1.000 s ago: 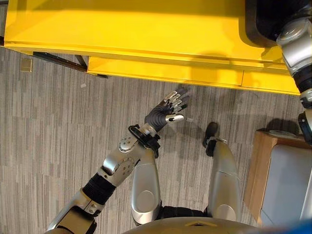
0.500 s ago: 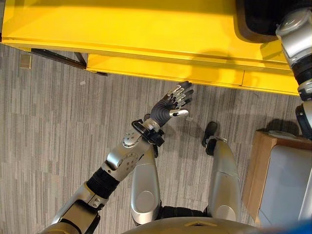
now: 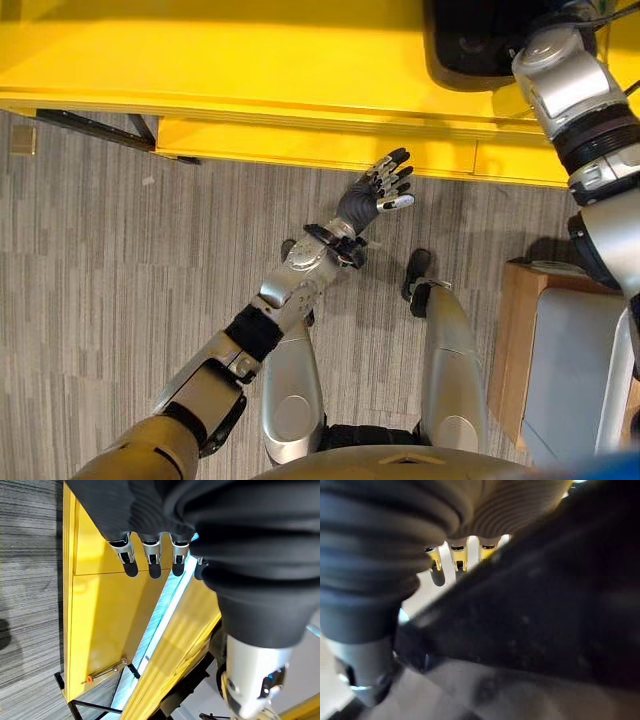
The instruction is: Move parts from the plastic box to the shelf.
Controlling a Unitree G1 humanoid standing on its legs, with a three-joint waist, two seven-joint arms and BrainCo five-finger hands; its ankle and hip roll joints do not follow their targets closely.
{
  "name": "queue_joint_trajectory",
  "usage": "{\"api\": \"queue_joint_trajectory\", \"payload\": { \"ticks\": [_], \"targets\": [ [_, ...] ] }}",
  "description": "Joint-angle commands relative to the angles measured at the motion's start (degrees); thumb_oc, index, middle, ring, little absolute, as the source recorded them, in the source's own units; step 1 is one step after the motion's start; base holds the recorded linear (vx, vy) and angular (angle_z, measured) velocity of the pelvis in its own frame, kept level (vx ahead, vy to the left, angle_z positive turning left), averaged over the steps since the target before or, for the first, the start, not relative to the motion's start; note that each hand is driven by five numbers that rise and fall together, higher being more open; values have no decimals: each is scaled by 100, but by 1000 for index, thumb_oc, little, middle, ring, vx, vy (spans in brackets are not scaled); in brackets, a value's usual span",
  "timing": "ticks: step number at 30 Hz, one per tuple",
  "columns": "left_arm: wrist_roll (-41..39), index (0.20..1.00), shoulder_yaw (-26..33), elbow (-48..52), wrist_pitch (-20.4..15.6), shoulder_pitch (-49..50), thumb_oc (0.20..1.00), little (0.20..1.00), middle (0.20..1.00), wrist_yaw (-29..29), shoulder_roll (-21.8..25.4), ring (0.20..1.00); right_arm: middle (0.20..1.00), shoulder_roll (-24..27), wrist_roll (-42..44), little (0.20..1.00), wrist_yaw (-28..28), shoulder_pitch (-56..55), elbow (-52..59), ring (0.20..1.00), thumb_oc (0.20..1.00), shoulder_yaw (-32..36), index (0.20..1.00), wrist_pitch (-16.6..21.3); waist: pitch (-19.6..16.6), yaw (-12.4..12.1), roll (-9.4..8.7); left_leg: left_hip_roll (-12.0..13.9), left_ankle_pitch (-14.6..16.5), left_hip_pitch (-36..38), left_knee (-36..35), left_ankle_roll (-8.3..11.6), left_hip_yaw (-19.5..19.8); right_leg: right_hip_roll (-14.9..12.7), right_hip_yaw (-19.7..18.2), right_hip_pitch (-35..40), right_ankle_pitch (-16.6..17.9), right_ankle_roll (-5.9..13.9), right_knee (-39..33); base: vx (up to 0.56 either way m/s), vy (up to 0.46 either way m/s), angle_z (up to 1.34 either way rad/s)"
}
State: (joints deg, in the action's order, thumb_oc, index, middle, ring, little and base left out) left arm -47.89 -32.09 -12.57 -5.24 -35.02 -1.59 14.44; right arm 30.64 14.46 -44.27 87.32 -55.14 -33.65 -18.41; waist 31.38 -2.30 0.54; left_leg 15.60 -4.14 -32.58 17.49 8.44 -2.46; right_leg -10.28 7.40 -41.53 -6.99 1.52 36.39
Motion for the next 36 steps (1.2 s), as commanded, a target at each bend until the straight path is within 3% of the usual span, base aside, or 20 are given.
{"api": "queue_joint_trajectory", "payload": {
  "ticks": [1, 5, 8, 9, 12, 15, 19, 20, 21, 25, 32, 35, 36],
  "targets": [
    [103, 1000, -102, 115, -387, -38, 1000, 1000, 1000, 232, -217, 1000, 1000, 50, -1, 1000, -484, 32, 346, 1000, 1000, 211, 1000, 698, -159, -77, -133, -169, 155, 68, 56, -176, -183, 455, 124, 392, -485, 95, 401, 2, 50, -15],
    [109, 1000, -94, -311, -492, -479, 1000, 1000, 1000, 500, -508, 1000, 1000, -203, -170, 1000, -600, -91, 796, 1000, 1000, 378, 1000, 1043, -159, 88, -168, -174, 204, 229, 69, -183, -276, 486, -3, 518, -468, 119, 326, -2, 65, -13],
    [155, 1000, -47, -488, -417, -753, 1000, 1000, 1000, 651, -671, 1000, 1000, -305, -412, 1000, -519, -325, 1287, 1000, 1000, 518, 1000, 833, -159, 216, -219, -173, 225, 362, 69, -181, -326, 486, -85, 626, -443, 156, 270, -29, 38, -8],
    [167, 1000, -30, -532, -404, -845, 1000, 1000, 1000, 706, -723, 1000, 1000, -316, -605, 1000, -477, -324, 1342, 1000, 1000, 518, 1000, 779, -159, 231, -208, -138, 86, 336, -2, -225, -375, 531, -88, 586, -272, 116, 151, -82, 17, -6],
    [133, 1000, -40, -711, -429, -1070, 1000, 1000, 1000, 797, -842, 1000, 1000, -385, -902, 1000, -527, -260, 1361, 1000, 1000, 445, 1000, 684, -159, 308, -218, -143, 74, 436, -71, -226, -415, 549, -161, 670, -167, 139, -51, -41, 22, -9],
    [52, 1000, -16, -968, -454, -1396, 1000, 1000, 1000, 931, -931, 1000, 1000, -507, -590, 1000, -669, -41, 1247, 1000, 1000, 350, 1000, 974, -159, 369, -203, -152, 55, 480, -90, -217, -452, 558, -209, 709, -104, 131, -145, -7, 59, -11],
    [-10, 1000, 27, -1102, -460, -1538, 1000, 1000, 1000, 1006, -976, 1000, 1000, -589, -385, 1000, -732, 0, 1197, 1000, 1000, 375, 1000, 1225, -159, 400, -211, -188, 225, 589, -9, -171, -440, 511, -237, 825, -295, 167, -32, 58, 34, -9],
    [-32, 1000, 38, -1151, -481, -1591, 1000, 1000, 1000, 1009, -977, 1000, 1000, -603, -360, 1000, -711, 3, 1247, 1000, 1000, 418, 1000, 1206, -159, 394, -201, -157, 83, 505, -33, -204, -470, 536, -210, 741, -164, 126, -49, 25, 20, -4],
    [-17, 1000, 45, -1164, -460, -1590, 1000, 1000, 1000, 1019, -996, 1000, 1000, -613, -222, 1000, -684, -47, 1292, 1000, 1000, 446, 1000, 1117, -159, 418, -221, -194, 232, 605, 3, -169, -452, 503, -235, 841, -320, 171, 3, 0, 0, 0],
    [15, 1000, 87, -1190, -403, -1678, 1000, 1000, 1000, 1115, -1068, 1000, 1000, -712, 389, 1000, -583, -228, 1122, 1000, 1000, 526, 1000, 1007, -159, 447, -235, -194, 263, 638, 40, -170, -490, 505, -252, 865, -343, 153, 36, 24, 4, 0],
    [14, 1000, 134, -1147, -308, -1855, 1000, 1000, 1000, 1266, -1149, 1000, 1000, -913, 857, 1000, -166, -539, 1013, 1000, 1000, 707, 1000, 1711, -159, 534, -212, -203, 257, 706, 15, -172, -543, 527, -292, 896, -320, 140, -15, -2, 6, -1],
    [-24, 1000, 147, -1109, -286, -1867, 1000, 1000, 1000, 1321, -1186, 1000, 1000, -1053, 773, 1000, -52, -751, 1388, 1000, 1000, 829, 1000, 2141, -159, 590, -191, -206, 248, 783, -19, -177, -576, 536, -327, 941, -290, 146, -67, -48, 30, -5],
    [-20, 1000, 171, -1099, -184, -1853, 1000, 1000, 1000, 1266, -1210, 1000, 1000, -1109, 621, 1000, -118, -885, 1718, 1000, 1000, 901, 1000, 2220, -159, 617, -159, -168, 97, 750, -77, -224, -640, 577, -338, 878, -125, 108, -139, -93, 18, -7]
  ]
}}
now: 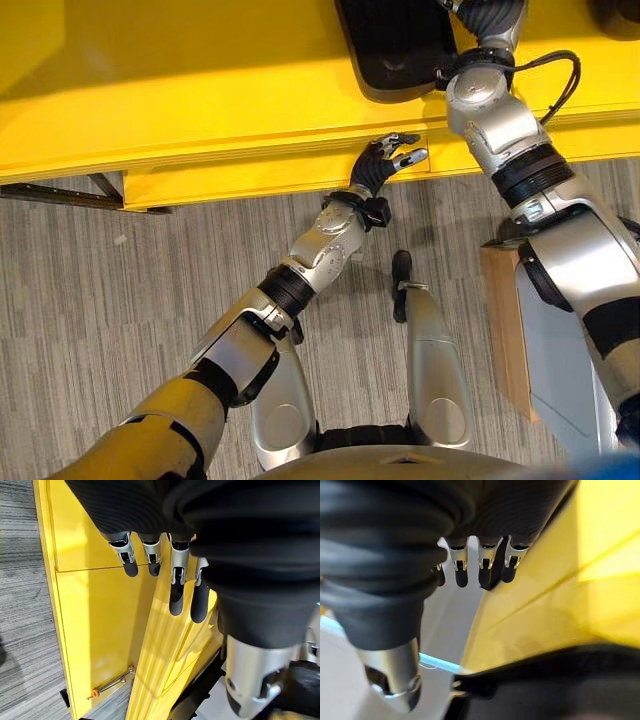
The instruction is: Move parts from the plastic box to the shelf.
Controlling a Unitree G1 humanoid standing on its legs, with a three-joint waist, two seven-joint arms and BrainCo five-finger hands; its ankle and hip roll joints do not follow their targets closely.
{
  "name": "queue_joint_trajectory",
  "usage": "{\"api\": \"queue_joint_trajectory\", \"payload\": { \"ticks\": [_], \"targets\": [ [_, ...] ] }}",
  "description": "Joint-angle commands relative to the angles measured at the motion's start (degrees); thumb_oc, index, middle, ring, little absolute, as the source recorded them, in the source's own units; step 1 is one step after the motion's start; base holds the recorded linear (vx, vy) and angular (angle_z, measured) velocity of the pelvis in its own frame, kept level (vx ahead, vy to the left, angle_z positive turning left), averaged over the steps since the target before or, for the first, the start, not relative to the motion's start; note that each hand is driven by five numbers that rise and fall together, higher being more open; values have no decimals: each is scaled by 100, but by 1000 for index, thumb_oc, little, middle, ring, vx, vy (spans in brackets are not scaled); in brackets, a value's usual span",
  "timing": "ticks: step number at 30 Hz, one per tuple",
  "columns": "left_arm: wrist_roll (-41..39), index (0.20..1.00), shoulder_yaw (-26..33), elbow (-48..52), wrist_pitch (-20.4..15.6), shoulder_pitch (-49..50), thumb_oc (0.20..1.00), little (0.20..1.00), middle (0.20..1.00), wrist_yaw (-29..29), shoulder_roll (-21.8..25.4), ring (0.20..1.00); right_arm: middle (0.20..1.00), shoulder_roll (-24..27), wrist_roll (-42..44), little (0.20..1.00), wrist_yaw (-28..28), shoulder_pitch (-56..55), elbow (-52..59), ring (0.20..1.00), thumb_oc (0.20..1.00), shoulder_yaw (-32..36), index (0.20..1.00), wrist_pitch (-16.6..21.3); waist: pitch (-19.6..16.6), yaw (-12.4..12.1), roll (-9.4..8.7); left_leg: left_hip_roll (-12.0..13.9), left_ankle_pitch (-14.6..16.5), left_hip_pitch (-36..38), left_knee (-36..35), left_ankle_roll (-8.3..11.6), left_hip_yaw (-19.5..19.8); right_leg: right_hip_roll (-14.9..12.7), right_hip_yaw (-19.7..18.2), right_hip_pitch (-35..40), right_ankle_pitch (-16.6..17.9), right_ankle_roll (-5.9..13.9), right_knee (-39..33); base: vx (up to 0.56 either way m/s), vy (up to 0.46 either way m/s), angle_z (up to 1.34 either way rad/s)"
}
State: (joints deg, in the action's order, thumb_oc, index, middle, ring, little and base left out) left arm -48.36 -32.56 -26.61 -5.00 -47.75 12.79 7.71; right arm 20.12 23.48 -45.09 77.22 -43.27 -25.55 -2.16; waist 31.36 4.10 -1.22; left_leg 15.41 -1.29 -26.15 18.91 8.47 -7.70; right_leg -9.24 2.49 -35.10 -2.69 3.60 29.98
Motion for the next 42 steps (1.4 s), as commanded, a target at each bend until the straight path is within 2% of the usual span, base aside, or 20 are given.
{"api": "queue_joint_trajectory", "payload": {
  "ticks": [1, 3, 8, 16, 20, 26, 29, 32, 37, 39, 40, 42],
  "targets": [
    [35, 1000, 215, 312, -202, -577, 1000, 1000, 1000, -162, -540, 1000, 1000, -66, -321, 1000, -52, 100, 577, 1000, 1000, 102, 1000, 601, -157, -17, 18, -150, -186, 111, -219, -227, -117, 475, 149, 237, -556, -98, 500, -101, 31, -7],
    [136, 1000, 148, 314, 0, -509, 1000, 1000, 1000, -111, -537, 1000, 1000, -82, -590, 1000, -76, -102, 962, 1000, 1000, 226, 1000, 661, -157, 38, 46, -169, -180, 176, -243, -237, -131, 488, 118, 284, -546, -85, 457, -30, 45, -2],
    [240, 1000, 123, 267, 65, -205, 1000, 1000, 1000, -1, -598, 1000, 1000, -79, -901, 1000, -26, -517, 1601, 1000, 1000, 331, 1000, 631, -157, 121, 105, -175, -166, 269, -279, -259, -180, 482, 58, 339, -545, -71, 403, -31, 54, -2],
    [457, 1000, 154, 273, -178, 357, 1000, 1000, 1000, 314, -628, 1000, 1000, -15, -1297, 1000, 253, -1524, 2593, 1000, 1000, 563, 1000, 778, -157, 313, 150, -210, -143, 527, -423, -296, -289, 467, -70, 510, -515, -54, 225, -59, 72, -7],
    [633, 1000, 230, 373, -176, 598, 1000, 1000, 1000, 451, -578, 1000, 1000, 84, -1388, 1000, 454, -2156, 3042, 1000, 1000, 673, 1000, 848, -157, 424, 146, -226, -122, 675, -495, -313, -363, 453, -118, 633, -478, -47, 81, -85, 90, -8],
    [689, 1000, 357, 546, -265, 976, 1000, 1000, 1000, 585, -394, 1000, 1000, 363, -1877, 1000, 956, -3122, 3582, 1000, 1000, 795, 1000, 882, -157, 542, 113, -256, -45, 847, -470, -357, -403, 421, -138, 813, -516, -48, 61, -58, 75, -6],
    [724, 1000, 425, 723, -165, 1226, 1000, 1000, 1000, 547, -253, 1000, 1000, 623, -2371, 1000, 1404, -3652, 3820, 1000, 1000, 788, 1000, 950, -157, 562, 87, -281, -11, 898, -436, -393, -386, 401, -116, 913, -530, -50, 35, -38, 34, 0],
    [719, 1000, 499, 825, -215, 1511, 1000, 1000, 1000, 402, -60, 1000, 1000, 1052, -2750, 1000, 1728, -4095, 4089, 1000, 1000, 744, 1000, 931, -167, 544, 53, -286, -1, 870, -394, -416, -348, 391, -70, 948, -536, -51, 36, -25, -2, 0],
    [790, 1000, 582, 897, -345, 1769, 1000, 1000, 1000, 26, 166, 1000, 1000, 1529, -3337, 1000, 2026, -4344, 4173, 1000, 1000, 645, 1000, 711, -157, 455, -28, -288, 8, 757, -353, -437, -294, 413, 13, 933, -508, -33, -26, -63, -49, 1],
    [784, 1000, 595, 947, -358, 1836, 1000, 1000, 1000, -87, 226, 1000, 1000, 1705, -3663, 1000, 2080, -4369, 4147, 1000, 1000, 569, 1000, 739, -157, 416, -46, -288, 5, 728, -339, -442, -292, 411, 47, 940, -488, -31, -69, -40, -51, -3],
    [809, 1000, 596, 956, -367, 1882, 1000, 1000, 1000, -181, 292, 1000, 1000, 1843, -3799, 1000, 2213, -4368, 4140, 1000, 1000, 483, 1000, 616, -157, 382, -64, -289, 6, 708, -325, -442, -293, 408, 74, 948, -473, -22, -100, -63, -129, -1],
    [661, 1000, 611, 984, -293, 2014, 1000, 1000, 1000, -617, 498, 1000, 1000, 2329, -4127, 1000, 2418, -4185, 4000, 1000, 1000, 217, 1000, 773, -157, 245, -190, -272, 11, 646, -256, -450, -267, 438, 136, 994, -443, -32, -164, -66, -174, 7]
  ]
}}
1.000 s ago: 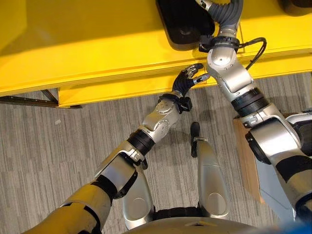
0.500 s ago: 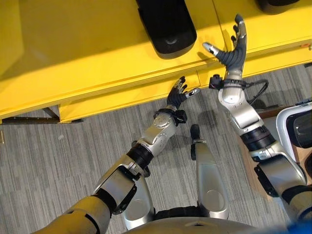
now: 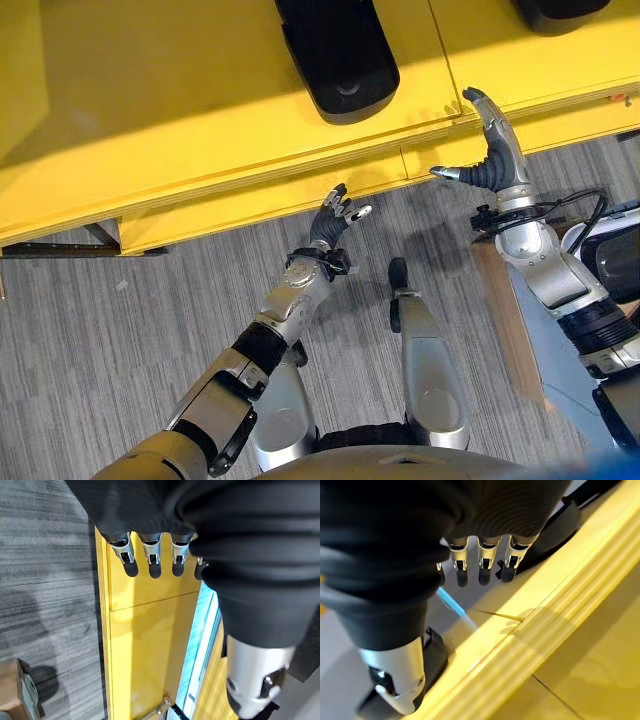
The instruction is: Move parts from the plastic box to the shelf.
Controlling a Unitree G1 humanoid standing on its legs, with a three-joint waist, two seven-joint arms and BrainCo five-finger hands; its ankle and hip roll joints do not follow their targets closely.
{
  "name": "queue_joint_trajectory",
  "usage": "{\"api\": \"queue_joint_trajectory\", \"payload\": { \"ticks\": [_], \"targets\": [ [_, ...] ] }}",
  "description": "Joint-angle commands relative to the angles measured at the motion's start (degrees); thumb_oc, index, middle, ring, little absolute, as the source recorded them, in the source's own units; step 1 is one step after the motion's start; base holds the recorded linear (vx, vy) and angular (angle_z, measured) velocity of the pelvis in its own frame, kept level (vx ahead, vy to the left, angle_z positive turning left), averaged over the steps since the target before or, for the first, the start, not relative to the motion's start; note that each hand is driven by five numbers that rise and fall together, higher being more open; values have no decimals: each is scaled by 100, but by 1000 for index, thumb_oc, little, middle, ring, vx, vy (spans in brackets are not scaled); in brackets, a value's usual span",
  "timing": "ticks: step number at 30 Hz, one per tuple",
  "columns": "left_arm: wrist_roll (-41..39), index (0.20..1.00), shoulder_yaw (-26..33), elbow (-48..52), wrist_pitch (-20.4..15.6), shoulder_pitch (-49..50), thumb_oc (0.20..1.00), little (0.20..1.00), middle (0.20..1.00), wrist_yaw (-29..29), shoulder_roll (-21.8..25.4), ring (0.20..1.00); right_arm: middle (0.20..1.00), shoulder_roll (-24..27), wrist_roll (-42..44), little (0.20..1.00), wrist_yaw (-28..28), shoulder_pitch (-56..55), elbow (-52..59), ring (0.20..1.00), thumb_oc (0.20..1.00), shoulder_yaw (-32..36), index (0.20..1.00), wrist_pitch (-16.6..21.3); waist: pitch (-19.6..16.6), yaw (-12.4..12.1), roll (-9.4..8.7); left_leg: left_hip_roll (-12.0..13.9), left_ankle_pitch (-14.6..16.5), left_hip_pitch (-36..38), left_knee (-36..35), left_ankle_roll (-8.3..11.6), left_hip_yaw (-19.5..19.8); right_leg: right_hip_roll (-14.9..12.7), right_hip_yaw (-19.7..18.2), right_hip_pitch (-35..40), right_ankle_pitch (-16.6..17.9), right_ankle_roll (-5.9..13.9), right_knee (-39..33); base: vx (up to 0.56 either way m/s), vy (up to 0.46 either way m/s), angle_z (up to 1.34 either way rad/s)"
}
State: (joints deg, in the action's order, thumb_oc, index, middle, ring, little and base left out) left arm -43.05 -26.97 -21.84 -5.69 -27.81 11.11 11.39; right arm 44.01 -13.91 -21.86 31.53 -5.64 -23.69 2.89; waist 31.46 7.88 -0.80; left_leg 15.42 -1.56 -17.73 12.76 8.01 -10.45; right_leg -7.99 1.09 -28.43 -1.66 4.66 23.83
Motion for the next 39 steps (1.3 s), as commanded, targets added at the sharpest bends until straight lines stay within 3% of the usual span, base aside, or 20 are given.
{"api": "queue_joint_trajectory", "payload": {
  "ticks": [1, 3, 9, 18, 19, 20, 21, 22, 23, 25, 26, 31, 34, 37, 39],
  "targets": [
    [130, 1000, 53, 507, -223, 19, 1000, 1000, 1000, -449, 129, 1000, 1000, -60, -387, 1000, 94, 386, 234, 1000, 1000, 29, 1000, 268, -166, -131, -232, -273, 39, -197, 360, -404, 8, 313, 276, 327, -545, -138, 450, -28, -111, 14],
    [123, 1000, -49, 543, -168, 196, 1000, 1000, 1000, -925, 261, 1000, 1000, 281, -733, 1000, 410, 745, 249, 1000, 1000, -265, 1000, 288, -169, -284, -340, -243, 62, -277, 429, -387, 77, 316, 404, 376, -504, -129, 378, -27, -165, 15],
    [240, 1000, -116, 619, -227, 387, 1000, 1000, 1000, -1013, 455, 1000, 1000, 718, -983, 1000, 962, 1096, 261, 1000, 1000, -887, 1000, 147, -219, -438, -482, -196, 76, -320, 503, -391, 166, 385, 458, 464, -527, -152, 381, 27, -113, 7],
    [367, 1000, -55, 726, -217, 614, 1000, 1000, 1000, -1202, 621, 1000, 1000, 849, -982, 1000, 1401, 1197, 387, 1000, 1000, -1184, 1000, -123, -203, -607, -570, -202, 46, -383, 512, -388, 276, 421, 569, 511, -550, -182, 412, 20, -56, 8],
    [365, 1000, -33, 748, -218, 670, 1000, 1000, 1000, -1216, 638, 1000, 1000, 832, -945, 1000, 1228, 1097, 382, 1000, 1000, -1201, 1000, -427, -198, -627, -571, -196, 38, -384, 507, -389, 284, 419, 587, 519, -557, -192, 425, 41, -33, 3],
    [360, 1000, 5, 779, -209, 727, 1000, 1000, 1000, -1273, 646, 1000, 1000, 783, -902, 1000, 589, 939, 324, 1000, 1000, -1115, 1000, -806, -194, -628, -566, -184, 35, -379, 501, -390, 283, 426, 588, 524, -566, -200, 438, 36, -8, 2],
    [363, 1000, 21, 795, -168, 741, 1000, 1000, 1000, -1273, 639, 1000, 1000, 665, -907, 1000, -38, 822, 234, 1000, 1000, -926, 1000, -767, -196, -610, -563, -180, 51, -384, 513, -396, 270, 425, 579, 517, -568, -199, 440, 19, 10, 3],
    [362, 1000, 17, 791, -171, 739, 1000, 1000, 1000, -1271, 639, 1000, 1000, 647, -922, 1000, -79, 806, 230, 1000, 1000, -894, 1000, -740, -198, -610, -563, -181, 54, -388, 517, -396, 268, 424, 576, 511, -570, -198, 444, -1, 35, 3],
    [362, 1000, 11, 792, -201, 732, 1000, 1000, 1000, -1221, 604, 1000, 1000, 469, -984, 1000, -595, 695, 181, 1000, 1000, -623, 1000, -404, -191, -583, -544, -185, 82, -410, 547, -408, 252, 414, 571, 473, -572, -190, 474, -2, 51, 1],
    [340, 1000, 13, 803, -223, 711, 1000, 1000, 1000, -1153, 567, 1000, 1000, 315, -1152, 1000, -953, 600, 285, 1000, 1000, -342, 1000, 15, -182, -554, -516, -184, 105, -421, 565, -416, 234, 403, 566, 455, -585, -185, 490, 6, 78, -4],
    [346, 1000, 20, 782, -265, 668, 1000, 1000, 1000, -1103, 501, 1000, 1000, 125, -1316, 1000, -953, 540, 525, 1000, 1000, -49, 1000, 485, -172, -508, -456, -199, 147, -430, 612, -420, 226, 381, 534, 420, -608, -174, 538, 15, 103, -6],
    [242, 1000, 55, 730, -397, 670, 1000, 1000, 1000, -1180, 325, 1000, 1000, 6, -1725, 1000, -1229, 212, 995, 1000, 1000, 142, 1000, 1136, -166, -390, -263, -229, 158, -433, 615, -423, 172, 321, 431, 336, -680, -189, 625, 20, 100, -12],
    [204, 1000, 74, 759, -424, 747, 1000, 1000, 1000, -1300, 314, 1000, 1000, -43, -1670, 1000, -1415, 46, 1137, 1000, 1000, 328, 1000, 1369, -166, -351, -179, -261, 170, -453, 621, -432, 166, 278, 380, 264, -707, -184, 687, 10, 72, -2],
    [147, 1000, 68, 746, -516, 803, 1000, 1000, 1000, -1399, 340, 1000, 1000, -83, -1595, 1000, -1151, 66, 1310, 1000, 1000, 413, 1000, 1613, -166, -334, -123, -287, 193, -455, 616, -430, 166, 251, 347, 217, -731, -175, 721, 1, 64, -1],
    [107, 1000, 60, 782, -615, 888, 1000, 1000, 1000, -1407, 334, 1000, 1000, -49, -1542, 1000, -654, -33, 1488, 1000, 1000, 353, 1000, 1262, -166, -313, -82, -295, 191, -448, 603, -424, 158, 236, 339, 197, -749, -176, 747, 20, 79, 2]
  ]
}}
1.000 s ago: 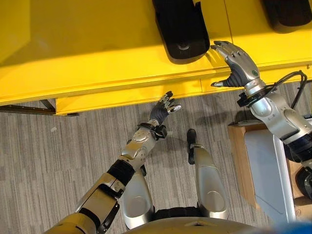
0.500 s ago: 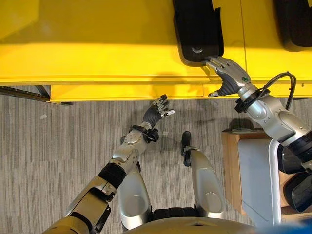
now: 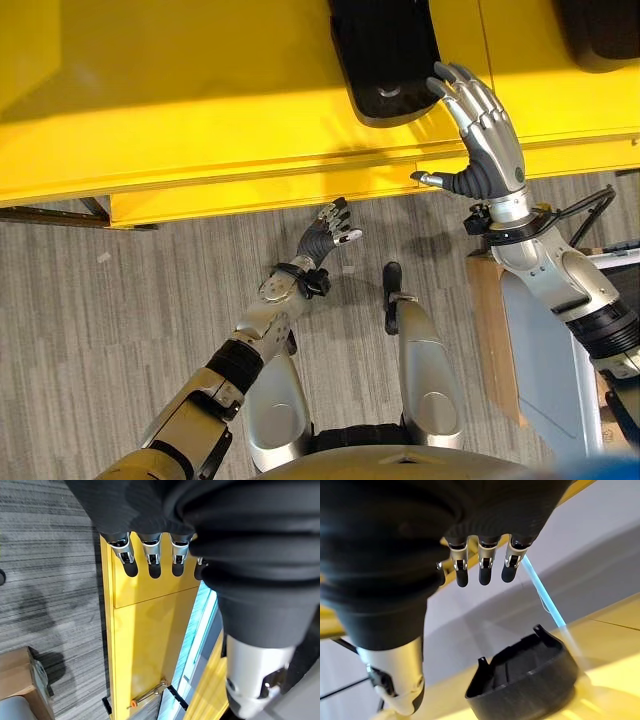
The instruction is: Move parts from the plastic box to the shelf.
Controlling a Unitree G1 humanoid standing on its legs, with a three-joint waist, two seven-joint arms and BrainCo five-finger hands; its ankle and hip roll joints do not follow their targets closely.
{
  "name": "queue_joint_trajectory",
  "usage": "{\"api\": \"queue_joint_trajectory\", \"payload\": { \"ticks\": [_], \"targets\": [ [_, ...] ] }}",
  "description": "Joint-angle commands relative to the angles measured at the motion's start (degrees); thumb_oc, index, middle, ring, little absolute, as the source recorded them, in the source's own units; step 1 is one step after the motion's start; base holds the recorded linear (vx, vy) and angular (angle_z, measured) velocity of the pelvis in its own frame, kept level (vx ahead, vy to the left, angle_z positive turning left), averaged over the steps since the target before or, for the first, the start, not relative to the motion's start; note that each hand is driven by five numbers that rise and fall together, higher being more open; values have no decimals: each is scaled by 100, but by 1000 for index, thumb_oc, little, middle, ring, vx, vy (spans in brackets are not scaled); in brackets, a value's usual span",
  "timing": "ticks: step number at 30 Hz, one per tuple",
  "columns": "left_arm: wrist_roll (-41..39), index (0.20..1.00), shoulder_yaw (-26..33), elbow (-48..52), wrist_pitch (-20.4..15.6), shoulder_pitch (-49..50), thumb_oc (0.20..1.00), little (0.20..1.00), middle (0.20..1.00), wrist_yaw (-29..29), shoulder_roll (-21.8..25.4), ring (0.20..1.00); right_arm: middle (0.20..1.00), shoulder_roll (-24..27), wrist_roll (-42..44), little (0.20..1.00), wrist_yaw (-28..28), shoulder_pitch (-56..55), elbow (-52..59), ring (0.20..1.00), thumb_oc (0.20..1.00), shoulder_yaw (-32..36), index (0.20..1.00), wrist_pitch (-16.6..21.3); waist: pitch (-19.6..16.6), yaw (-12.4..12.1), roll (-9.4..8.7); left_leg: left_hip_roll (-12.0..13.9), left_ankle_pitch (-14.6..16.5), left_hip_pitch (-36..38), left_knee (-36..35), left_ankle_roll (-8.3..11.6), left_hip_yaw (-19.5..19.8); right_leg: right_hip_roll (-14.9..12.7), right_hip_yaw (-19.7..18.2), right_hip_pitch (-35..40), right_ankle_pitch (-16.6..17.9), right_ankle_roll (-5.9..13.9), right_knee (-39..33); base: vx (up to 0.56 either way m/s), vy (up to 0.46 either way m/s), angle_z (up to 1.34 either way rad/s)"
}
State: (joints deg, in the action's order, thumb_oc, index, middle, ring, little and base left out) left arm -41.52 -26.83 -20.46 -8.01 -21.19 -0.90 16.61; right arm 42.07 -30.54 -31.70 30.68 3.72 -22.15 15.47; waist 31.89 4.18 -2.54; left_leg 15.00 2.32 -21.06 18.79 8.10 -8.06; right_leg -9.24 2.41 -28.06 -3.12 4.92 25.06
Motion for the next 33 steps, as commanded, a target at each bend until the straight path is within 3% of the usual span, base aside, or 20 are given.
{"api": "queue_joint_trajectory", "payload": {
  "ticks": [1, 4, 7, 11, 15, 18, 21, 33],
  "targets": [
    [-98, 1000, 60, 706, -441, 324, 1000, 1000, 1000, -234, -155, 1000, 1000, 250, 134, 1000, 488, -83, 532, 1000, 1000, 119, 1000, -291, -210, 66, 108, -261, -203, -106, -16, -438, -93, 356, 209, 161, -606, -217, 614, 18, 47, -1],
    [-175, 1000, 115, 818, -450, 470, 1000, 1000, 1000, -346, 11, 1000, 1000, 505, 159, 1000, 465, -348, 325, 1000, 1000, 55, 1000, -576, -210, 72, 82, -249, -206, -114, -31, -447, -113, 342, 218, 133, -599, -210, 617, 0, 0, 0],
    [-210, 1000, 131, 872, -431, 532, 1000, 1000, 1000, -411, 118, 1000, 1000, 641, 34, 1000, 391, -416, 258, 1000, 1000, 85, 1000, -378, -210, 52, 37, -242, -202, -142, -20, -453, -114, 336, 249, 116, -589, -209, 620, -8, -24, 1],
    [-195, 1000, 136, 904, -431, 604, 1000, 1000, 1000, -505, 213, 1000, 1000, 897, -108, 1000, 697, -397, 452, 1000, 1000, 57, 1000, -29, -210, 22, -8, -243, -197, -171, -18, -449, -108, 358, 279, 107, -579, -211, 600, -17, -44, 1],
    [-165, 1000, 153, 937, -467, 700, 1000, 1000, 1000, -623, 275, 1000, 1000, 1058, 88, 1000, 732, -490, 562, 1000, 1000, -9, 1000, 3, -210, -1, -26, -236, -203, -237, 0, -442, -98, 362, 303, 72, -566, -219, 591, -14, -27, 1],
    [-215, 1000, 173, 1011, -479, 785, 1000, 1000, 1000, -694, 377, 1000, 1000, 1124, 207, 1000, 688, -580, 643, 1000, 1000, 36, 1000, 238, -210, -11, -58, -227, -184, -326, 41, -439, -105, 361, 324, -2, -550, -208, 594, -42, -28, 3],
    [-277, 1000, 219, 1148, -561, 949, 1000, 1000, 1000, -785, 499, 1000, 1000, 1257, 99, 1000, 1041, -676, 881, 1000, 1000, 27, 1000, 416, -210, -49, -57, -231, -175, -481, 88, -428, -114, 319, 382, -140, -515, -191, 581, -57, 9, -1],
    [-236, 1000, 225, 1227, -530, 985, 1000, 1000, 1000, -930, 683, 1000, 1000, 1275, 171, 1000, 1260, -17, 561, 1000, 1000, -624, 1000, -228, -210, -269, -48, -282, -225, -791, 148, -446, 12, 286, 504, -334, -520, -218, 671, -9, -17, 3]
  ]
}}
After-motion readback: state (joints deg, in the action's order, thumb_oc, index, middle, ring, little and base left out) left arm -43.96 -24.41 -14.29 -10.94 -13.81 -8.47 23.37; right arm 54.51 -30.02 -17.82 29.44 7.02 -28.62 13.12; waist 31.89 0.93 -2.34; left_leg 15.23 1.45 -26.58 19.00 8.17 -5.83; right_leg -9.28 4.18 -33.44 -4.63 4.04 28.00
